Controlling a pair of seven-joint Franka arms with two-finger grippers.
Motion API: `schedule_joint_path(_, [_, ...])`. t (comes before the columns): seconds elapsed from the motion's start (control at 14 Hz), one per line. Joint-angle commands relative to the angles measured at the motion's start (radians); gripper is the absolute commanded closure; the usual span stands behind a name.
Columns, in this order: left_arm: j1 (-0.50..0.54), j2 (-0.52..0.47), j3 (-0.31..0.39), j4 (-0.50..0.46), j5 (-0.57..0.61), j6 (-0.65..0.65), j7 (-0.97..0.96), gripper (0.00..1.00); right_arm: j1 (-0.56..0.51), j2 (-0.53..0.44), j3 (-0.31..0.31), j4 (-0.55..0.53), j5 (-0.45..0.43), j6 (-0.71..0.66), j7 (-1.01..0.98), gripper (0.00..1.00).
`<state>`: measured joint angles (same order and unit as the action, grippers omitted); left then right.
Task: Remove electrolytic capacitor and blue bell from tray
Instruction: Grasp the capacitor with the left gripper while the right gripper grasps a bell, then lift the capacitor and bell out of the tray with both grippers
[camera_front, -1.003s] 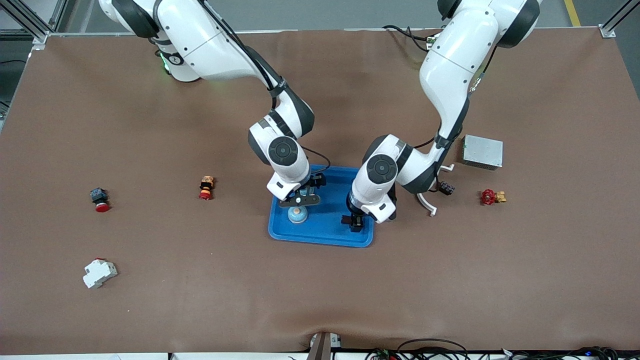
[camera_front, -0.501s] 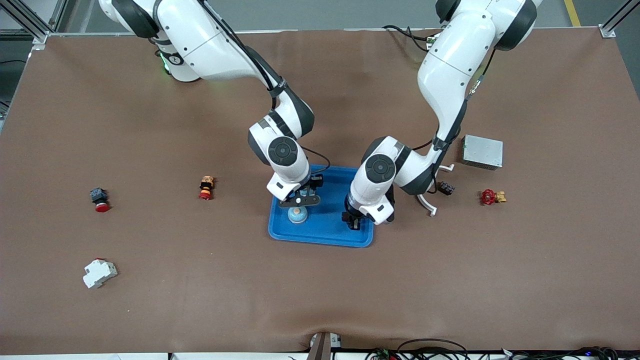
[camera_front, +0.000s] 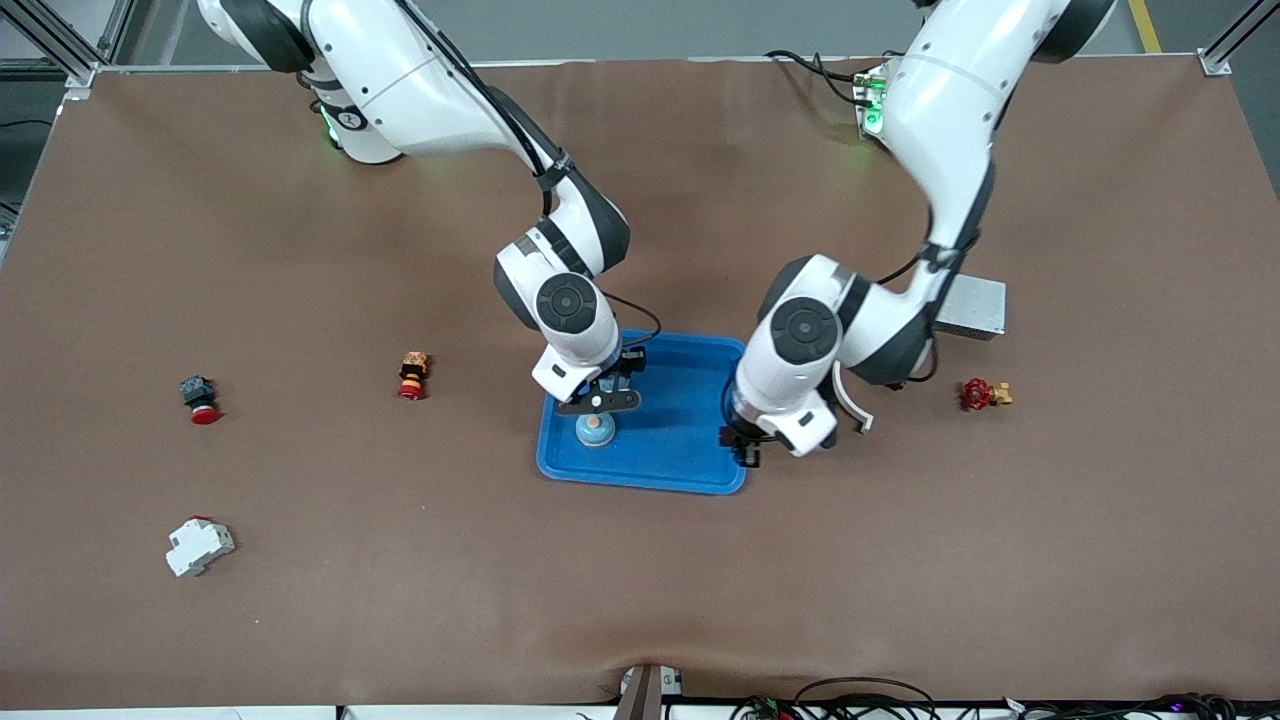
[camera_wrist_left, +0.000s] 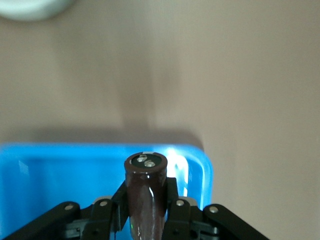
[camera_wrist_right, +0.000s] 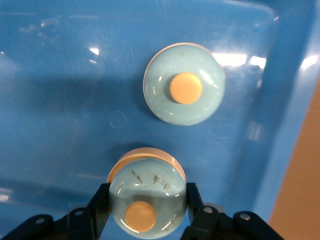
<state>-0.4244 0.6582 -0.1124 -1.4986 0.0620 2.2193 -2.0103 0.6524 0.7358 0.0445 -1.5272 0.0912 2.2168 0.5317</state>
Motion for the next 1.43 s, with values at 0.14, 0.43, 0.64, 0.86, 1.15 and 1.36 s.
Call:
schedule_joint_path(0.14, [0.14,-0.19,-0.01,-0.256,0.018,-0.049,0.266,1.0,-0.097,-0.211,0.002,-0.137,0.013,-0.105,-0.261,1.0])
schedule_joint_path(0.43, [0.28,-0.258,-0.004,-0.412,0.034,-0.041,0.548,1.0,-0.166,-0.361,-0.003,-0.328,0.005,-0.095,-0.419,1.0])
schedule_joint_path(0.64, [0.38,-0.244,-0.01,-0.446,0.146,-0.023,0.635,1.0,-0.264,-0.456,-0.003,-0.453,0.004,-0.094,-0.6,1.0])
schedule_joint_path(0.86, [0.453,-0.239,-0.01,-0.462,0.148,-0.007,0.801,1.0,-0.391,-0.484,-0.003,-0.51,0.004,-0.094,-0.816,1.0])
schedule_joint_path(1.15, [0.542,-0.216,-0.009,-0.466,0.15,0.04,1.062,1.0,-0.586,-0.464,-0.003,-0.518,0.004,-0.079,-1.152,1.0])
schedule_joint_path(1.36, [0.573,-0.216,-0.006,-0.474,0.179,0.04,1.139,1.0,-0.675,-0.396,-0.003,-0.518,0.001,-0.016,-1.287,1.0])
